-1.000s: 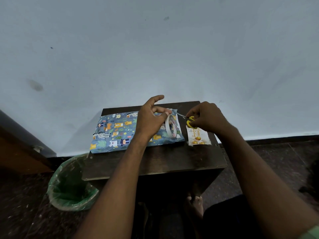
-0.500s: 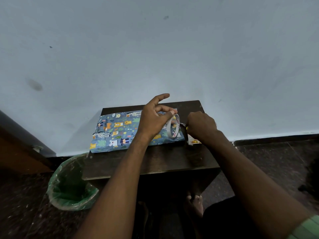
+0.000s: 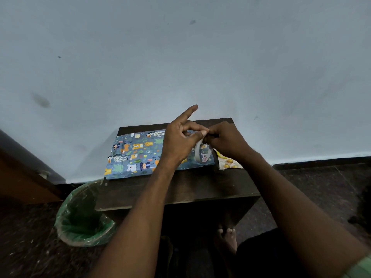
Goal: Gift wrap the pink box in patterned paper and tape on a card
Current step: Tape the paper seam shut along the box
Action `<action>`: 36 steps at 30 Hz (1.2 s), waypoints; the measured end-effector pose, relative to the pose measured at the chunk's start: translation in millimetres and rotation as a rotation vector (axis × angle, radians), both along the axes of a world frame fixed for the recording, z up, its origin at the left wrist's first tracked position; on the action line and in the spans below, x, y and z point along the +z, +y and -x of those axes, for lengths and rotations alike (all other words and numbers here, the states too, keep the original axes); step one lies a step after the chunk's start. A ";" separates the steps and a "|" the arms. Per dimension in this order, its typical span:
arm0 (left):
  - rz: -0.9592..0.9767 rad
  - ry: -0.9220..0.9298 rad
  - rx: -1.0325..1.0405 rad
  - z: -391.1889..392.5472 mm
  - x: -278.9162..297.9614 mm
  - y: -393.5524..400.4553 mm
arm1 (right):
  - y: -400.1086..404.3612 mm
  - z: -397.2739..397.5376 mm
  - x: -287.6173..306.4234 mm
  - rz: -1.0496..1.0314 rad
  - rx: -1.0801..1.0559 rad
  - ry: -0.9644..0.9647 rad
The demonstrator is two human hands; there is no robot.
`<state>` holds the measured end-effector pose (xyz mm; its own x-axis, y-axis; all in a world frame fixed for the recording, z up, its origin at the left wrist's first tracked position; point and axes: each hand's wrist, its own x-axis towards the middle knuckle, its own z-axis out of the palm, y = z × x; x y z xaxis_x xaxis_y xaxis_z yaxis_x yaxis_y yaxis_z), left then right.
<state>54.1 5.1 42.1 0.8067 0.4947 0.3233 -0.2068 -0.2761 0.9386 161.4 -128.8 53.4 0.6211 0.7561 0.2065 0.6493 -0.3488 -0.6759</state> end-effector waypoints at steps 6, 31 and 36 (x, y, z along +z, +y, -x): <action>0.154 -0.042 0.048 -2.7 -1.4 0.1 | 0.8 0.8 3.8 -0.018 -0.017 0.074; 0.314 0.163 0.266 8.1 -5.8 15.3 | 4.7 1.1 1.4 -0.011 -0.176 -0.226; 0.068 0.259 0.194 26.5 -9.5 28.1 | 13.9 -6.3 -15.6 0.283 -0.211 -0.228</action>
<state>27.7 33.2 32.5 0.7462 0.6609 0.0806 0.0914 -0.2216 0.9708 167.8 -114.9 37.8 0.7310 0.6636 0.1591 0.6655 -0.6417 -0.3812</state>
